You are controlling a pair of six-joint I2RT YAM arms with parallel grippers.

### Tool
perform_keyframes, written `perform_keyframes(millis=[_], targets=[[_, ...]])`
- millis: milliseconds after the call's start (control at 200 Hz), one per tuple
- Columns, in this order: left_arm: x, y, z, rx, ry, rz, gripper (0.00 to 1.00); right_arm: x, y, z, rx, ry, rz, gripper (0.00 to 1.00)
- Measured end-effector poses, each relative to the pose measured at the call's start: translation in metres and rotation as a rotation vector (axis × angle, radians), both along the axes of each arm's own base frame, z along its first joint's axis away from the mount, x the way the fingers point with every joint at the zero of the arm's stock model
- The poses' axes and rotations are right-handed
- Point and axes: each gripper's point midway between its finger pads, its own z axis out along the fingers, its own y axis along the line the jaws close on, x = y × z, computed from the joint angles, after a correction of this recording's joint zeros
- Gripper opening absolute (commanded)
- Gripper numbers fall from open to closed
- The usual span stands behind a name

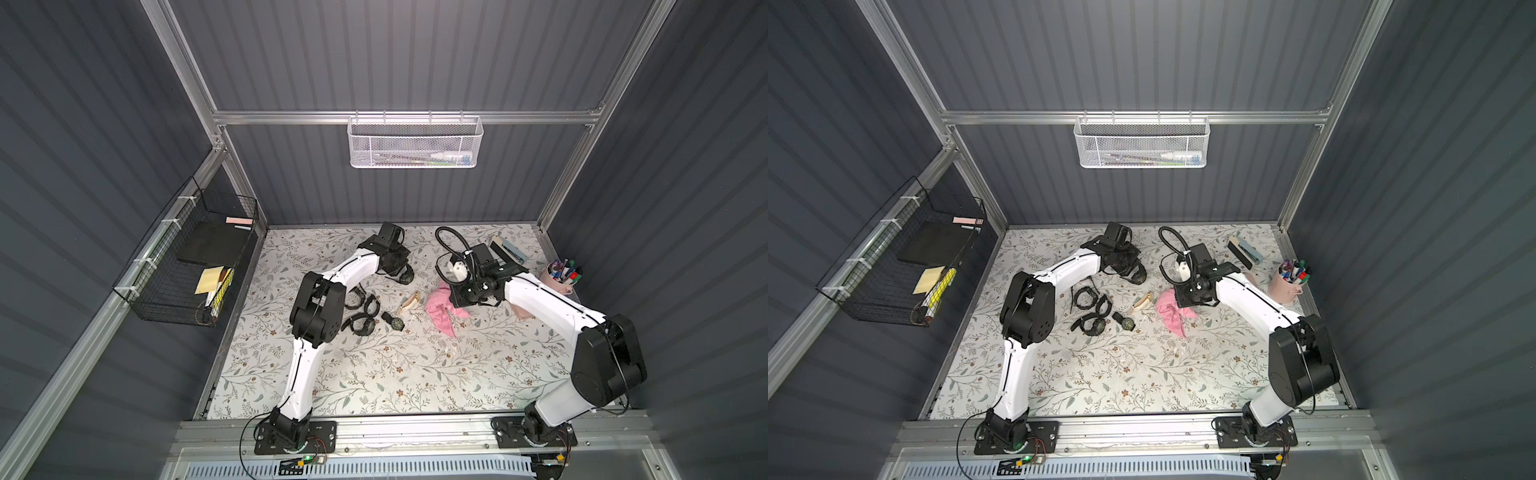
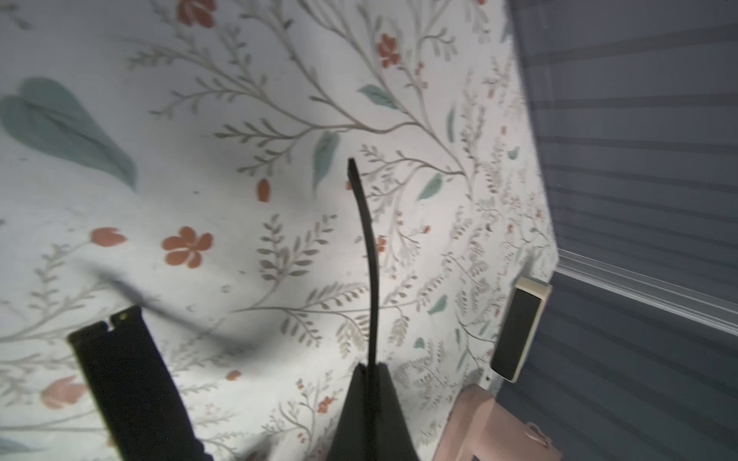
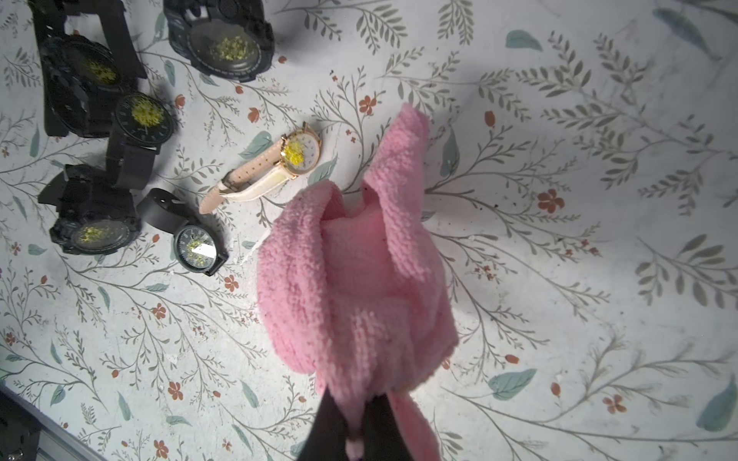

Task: Wipe the watch dial
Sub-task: Pick up the cleaning item at the center of the board, then place the watch at the center of the board.

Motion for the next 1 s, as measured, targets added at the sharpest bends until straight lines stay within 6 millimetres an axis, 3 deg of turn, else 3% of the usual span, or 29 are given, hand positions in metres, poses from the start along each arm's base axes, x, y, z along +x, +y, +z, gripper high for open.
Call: perform_keyframes(millis=[130, 210, 375, 465, 735, 996], targets=[[0.004, 0.003, -0.026, 0.06, 0.056, 0.002, 0.07, -0.004, 0.0, -0.008, 0.003, 0.024, 0.004, 0.1], [0.006, 0.004, -0.036, 0.097, 0.071, -0.013, 0.22, -0.005, 0.002, -0.01, 0.012, 0.025, 0.008, 0.1], [0.017, 0.002, -0.031, 0.151, 0.045, -0.066, 0.5, -0.007, 0.001, -0.017, 0.032, 0.036, 0.009, 0.1], [0.023, 0.0, -0.023, 0.17, 0.012, -0.103, 0.6, -0.009, 0.001, -0.023, 0.038, 0.051, 0.008, 0.11], [0.025, -0.009, -0.007, 0.25, -0.095, -0.332, 0.67, -0.013, 0.0, -0.034, 0.05, 0.082, 0.009, 0.12], [0.025, -0.009, -0.031, 0.346, -0.119, -0.49, 0.66, -0.016, -0.005, -0.038, 0.05, 0.091, 0.001, 0.12]])
